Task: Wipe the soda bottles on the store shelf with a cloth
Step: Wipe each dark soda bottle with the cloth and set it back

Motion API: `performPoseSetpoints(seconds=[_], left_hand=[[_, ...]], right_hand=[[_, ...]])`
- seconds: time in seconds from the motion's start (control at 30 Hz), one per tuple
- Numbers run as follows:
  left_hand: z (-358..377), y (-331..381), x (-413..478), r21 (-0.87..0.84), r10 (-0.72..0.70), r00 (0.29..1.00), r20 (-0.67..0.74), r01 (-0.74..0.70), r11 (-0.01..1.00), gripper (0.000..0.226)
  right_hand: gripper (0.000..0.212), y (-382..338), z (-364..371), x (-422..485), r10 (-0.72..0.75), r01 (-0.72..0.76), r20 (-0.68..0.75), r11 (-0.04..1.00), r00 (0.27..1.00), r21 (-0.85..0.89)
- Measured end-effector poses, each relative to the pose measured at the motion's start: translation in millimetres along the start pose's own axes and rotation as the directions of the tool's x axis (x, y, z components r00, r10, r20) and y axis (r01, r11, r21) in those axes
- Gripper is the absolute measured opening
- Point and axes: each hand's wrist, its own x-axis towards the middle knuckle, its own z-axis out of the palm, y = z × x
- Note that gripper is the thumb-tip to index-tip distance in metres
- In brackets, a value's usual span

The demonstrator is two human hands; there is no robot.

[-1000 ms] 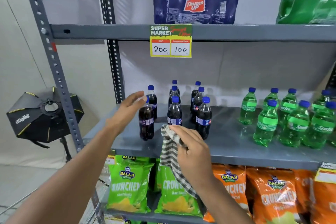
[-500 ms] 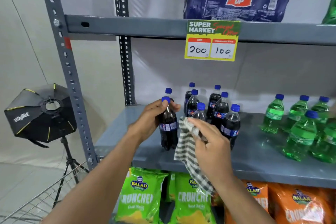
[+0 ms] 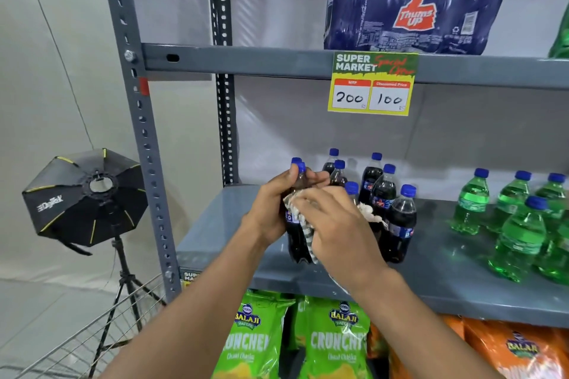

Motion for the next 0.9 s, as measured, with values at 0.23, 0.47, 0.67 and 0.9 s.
performPoseSetpoints(seconds=[0.23,0.47,0.67,0.9], left_hand=[[6.0,5.4,-4.2,0.061,0.065,0.998,-0.024,-0.064,0.996,0.032],[11.6,-0.7,-12.2,0.048,-0.030,1.000,-0.007,0.030,0.998,0.034],[6.8,0.8,-15.9,0.022,0.008,0.999,-0.047,-0.007,1.000,0.032],[7.1,-5.5,-22.9,0.063,-0.063,0.997,-0.051,0.067,0.996,0.034]], right_hand=[[0.044,-12.5,2.4,-31.4,0.001,-0.001,0.073,1.000,0.997,0.002],[0.049,-8.7,-7.0,4.2,0.268,-0.256,-0.059,0.953,0.962,0.160],[0.049,-8.4,-5.8,-15.4,0.189,-0.185,-0.030,0.978,0.982,0.098],[0.032,-22.6,-3.3,-6.3,0.045,-0.045,-0.009,0.997,0.999,0.066]])
